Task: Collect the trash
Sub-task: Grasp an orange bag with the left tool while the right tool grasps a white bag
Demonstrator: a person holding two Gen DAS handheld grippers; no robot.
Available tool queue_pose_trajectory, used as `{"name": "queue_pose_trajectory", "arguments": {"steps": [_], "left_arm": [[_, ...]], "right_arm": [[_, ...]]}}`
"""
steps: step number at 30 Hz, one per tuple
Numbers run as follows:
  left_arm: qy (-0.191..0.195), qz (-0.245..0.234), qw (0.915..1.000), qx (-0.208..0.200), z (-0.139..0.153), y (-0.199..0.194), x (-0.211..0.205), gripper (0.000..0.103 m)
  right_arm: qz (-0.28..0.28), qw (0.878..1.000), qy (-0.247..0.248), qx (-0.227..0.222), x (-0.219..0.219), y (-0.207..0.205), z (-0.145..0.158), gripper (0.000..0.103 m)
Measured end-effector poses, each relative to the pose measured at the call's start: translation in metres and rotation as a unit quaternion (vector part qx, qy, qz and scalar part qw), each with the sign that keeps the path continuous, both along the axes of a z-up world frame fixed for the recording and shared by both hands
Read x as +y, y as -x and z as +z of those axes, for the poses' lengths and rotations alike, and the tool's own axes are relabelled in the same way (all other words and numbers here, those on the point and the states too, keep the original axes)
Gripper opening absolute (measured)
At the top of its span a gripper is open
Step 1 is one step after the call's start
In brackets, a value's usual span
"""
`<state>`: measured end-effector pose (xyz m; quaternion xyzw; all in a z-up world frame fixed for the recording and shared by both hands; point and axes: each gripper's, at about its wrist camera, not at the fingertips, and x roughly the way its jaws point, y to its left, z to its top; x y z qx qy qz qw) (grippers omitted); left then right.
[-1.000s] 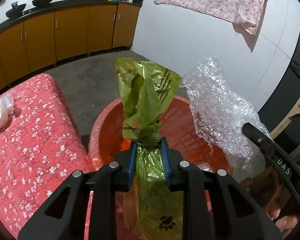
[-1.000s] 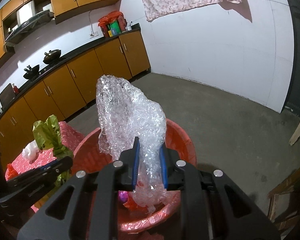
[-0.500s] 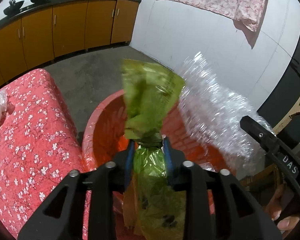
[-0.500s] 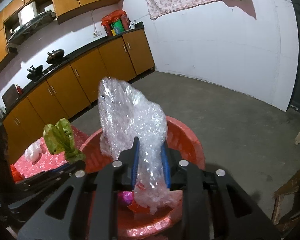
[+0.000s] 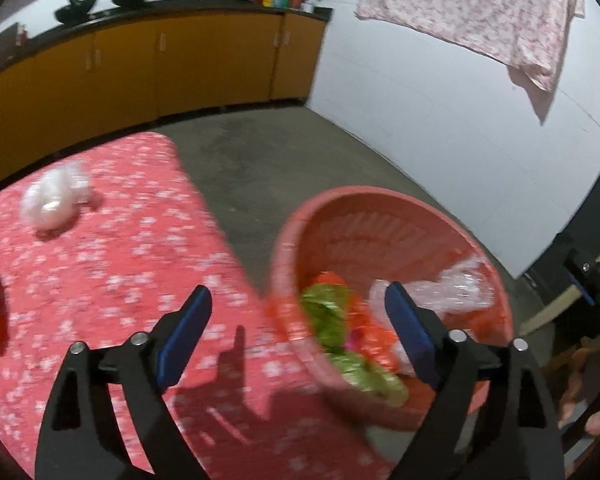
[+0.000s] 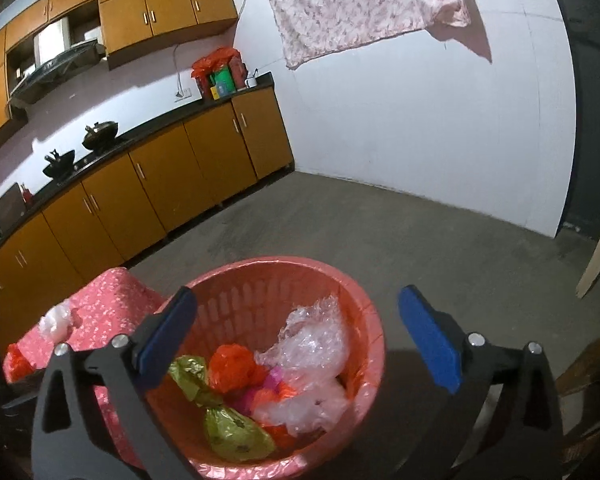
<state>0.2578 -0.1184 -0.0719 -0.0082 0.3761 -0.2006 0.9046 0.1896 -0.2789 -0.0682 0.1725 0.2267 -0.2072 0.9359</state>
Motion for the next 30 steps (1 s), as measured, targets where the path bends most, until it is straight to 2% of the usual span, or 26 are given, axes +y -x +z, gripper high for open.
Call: {"name": "queue_pose_trajectory", "arguments": {"steps": [5, 8, 12, 16, 20, 27, 28, 30], "left_arm": [[-0.016, 0.060, 0.9978, -0.022, 0.008, 0.006, 0.052, 0.093], [-0.026, 0.112, 0.9928, -0.036, 0.013, 0.010, 0.092, 0.094], [-0.034, 0.200, 0.9778, -0.051, 0.022, 0.009, 0.156, 0.094], [-0.038, 0.277, 0.9593, -0.040, 0.020, -0.001, 0.215, 0.094], [-0.031, 0.298, 0.9539, -0.012, 0.006, -0.017, 0.246, 0.094], [-0.029, 0.303, 0.9516, 0.043, -0.019, -0.045, 0.257, 0.093], [-0.030, 0.302, 0.9516, 0.048, -0.023, -0.045, 0.258, 0.092], [-0.023, 0.299, 0.9520, 0.061, -0.029, -0.049, 0.263, 0.078]], "right_arm": [[0.008, 1.000, 0.026, 0.004, 0.015, -0.007, 0.004, 0.099], [0.028, 0.999, 0.033, 0.006, 0.029, -0.017, 0.009, 0.099], [0.067, 0.997, 0.044, 0.010, 0.056, -0.032, 0.013, 0.099], [0.104, 0.993, 0.060, 0.014, 0.088, -0.049, 0.017, 0.099], [0.140, 0.987, 0.070, 0.020, 0.126, -0.069, 0.017, 0.099], [0.200, 0.975, 0.089, 0.034, 0.185, -0.101, 0.015, 0.099], [0.209, 0.973, 0.089, 0.035, 0.193, -0.106, 0.015, 0.099], [0.222, 0.970, 0.089, 0.038, 0.206, -0.113, 0.014, 0.099]]}}
